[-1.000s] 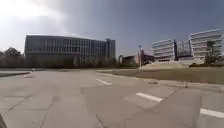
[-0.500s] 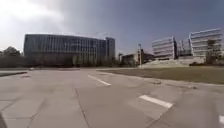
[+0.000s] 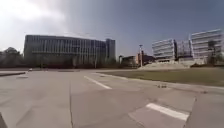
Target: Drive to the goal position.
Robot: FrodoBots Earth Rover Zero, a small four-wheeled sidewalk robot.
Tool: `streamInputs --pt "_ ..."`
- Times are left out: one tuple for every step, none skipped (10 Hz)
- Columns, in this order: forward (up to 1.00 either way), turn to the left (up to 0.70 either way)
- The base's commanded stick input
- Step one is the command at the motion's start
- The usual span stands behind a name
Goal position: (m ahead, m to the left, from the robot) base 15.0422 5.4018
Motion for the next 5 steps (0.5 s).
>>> streamInputs --pt "0.70 0.00" --pt "0.70 0.00" --pt "0.70 0.00" --pt "0.70 0.00" --pt "0.70 0.00"
